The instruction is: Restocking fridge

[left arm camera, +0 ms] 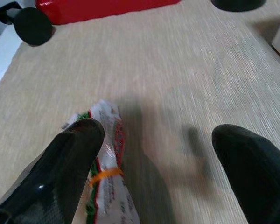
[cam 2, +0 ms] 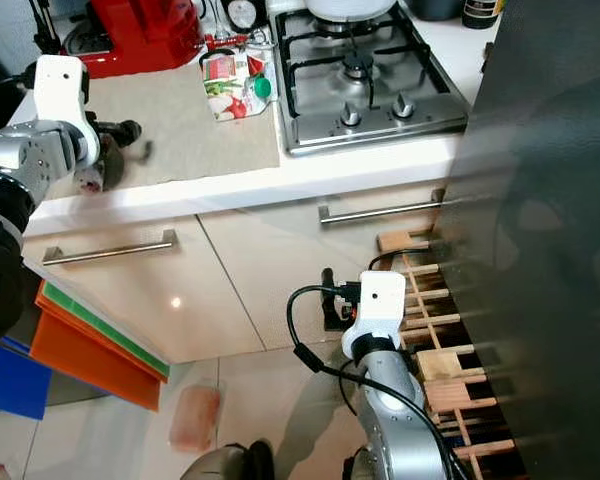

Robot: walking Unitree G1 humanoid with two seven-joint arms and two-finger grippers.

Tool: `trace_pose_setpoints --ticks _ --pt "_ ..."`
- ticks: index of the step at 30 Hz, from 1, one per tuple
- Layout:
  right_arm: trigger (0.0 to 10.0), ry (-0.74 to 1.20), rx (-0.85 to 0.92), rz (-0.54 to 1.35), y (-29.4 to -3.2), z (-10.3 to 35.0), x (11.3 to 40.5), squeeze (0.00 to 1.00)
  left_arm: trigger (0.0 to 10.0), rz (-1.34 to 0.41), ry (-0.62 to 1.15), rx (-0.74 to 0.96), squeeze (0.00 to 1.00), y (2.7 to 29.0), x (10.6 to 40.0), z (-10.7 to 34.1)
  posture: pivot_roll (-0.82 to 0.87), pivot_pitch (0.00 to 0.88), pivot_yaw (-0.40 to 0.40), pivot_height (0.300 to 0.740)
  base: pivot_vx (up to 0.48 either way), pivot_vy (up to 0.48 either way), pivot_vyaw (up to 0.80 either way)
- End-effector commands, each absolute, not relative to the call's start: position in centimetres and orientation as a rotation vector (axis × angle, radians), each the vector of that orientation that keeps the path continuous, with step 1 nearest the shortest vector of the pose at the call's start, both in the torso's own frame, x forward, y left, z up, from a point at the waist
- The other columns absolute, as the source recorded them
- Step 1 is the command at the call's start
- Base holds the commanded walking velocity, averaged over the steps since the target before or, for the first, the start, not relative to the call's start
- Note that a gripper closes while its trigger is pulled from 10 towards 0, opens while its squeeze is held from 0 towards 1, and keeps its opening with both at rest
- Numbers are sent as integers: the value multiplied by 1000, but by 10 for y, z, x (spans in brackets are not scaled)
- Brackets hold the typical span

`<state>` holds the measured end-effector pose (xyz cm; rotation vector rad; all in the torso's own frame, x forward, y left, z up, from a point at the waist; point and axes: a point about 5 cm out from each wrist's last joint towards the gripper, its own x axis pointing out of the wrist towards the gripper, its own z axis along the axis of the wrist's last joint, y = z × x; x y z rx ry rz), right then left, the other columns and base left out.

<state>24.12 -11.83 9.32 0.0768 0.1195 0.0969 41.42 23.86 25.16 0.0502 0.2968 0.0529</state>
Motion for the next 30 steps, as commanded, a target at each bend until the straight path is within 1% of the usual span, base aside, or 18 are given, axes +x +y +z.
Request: trace_pose_setpoints --ticks 1,6,10,18,23,30 --pt "10000 134 66 126 -115 92 238 27 10000 99 248 48 0 250 413 270 -41 131 125 740 0 0 0" --pt "10000 152 55 152 -116 89 240 27 10000 123 254 57 0 258 411 268 -24 110 80 740 0 0 0" --pt "10000 153 44 178 -117 91 243 27 10000 140 259 50 0 261 410 265 -20 107 63 740 0 0 0" --pt "10000 161 44 183 -119 91 244 27 10000 170 288 43 0 267 407 256 -21 113 57 740 0 0 0" --pt "10000 169 53 190 -115 91 244 27 10000 199 325 27 0 270 404 242 -25 128 61 740 0 0 0" --pt "10000 171 58 180 -117 92 243 27 10000 187 342 19 0 267 404 232 -38 135 64 740 0 0 0"
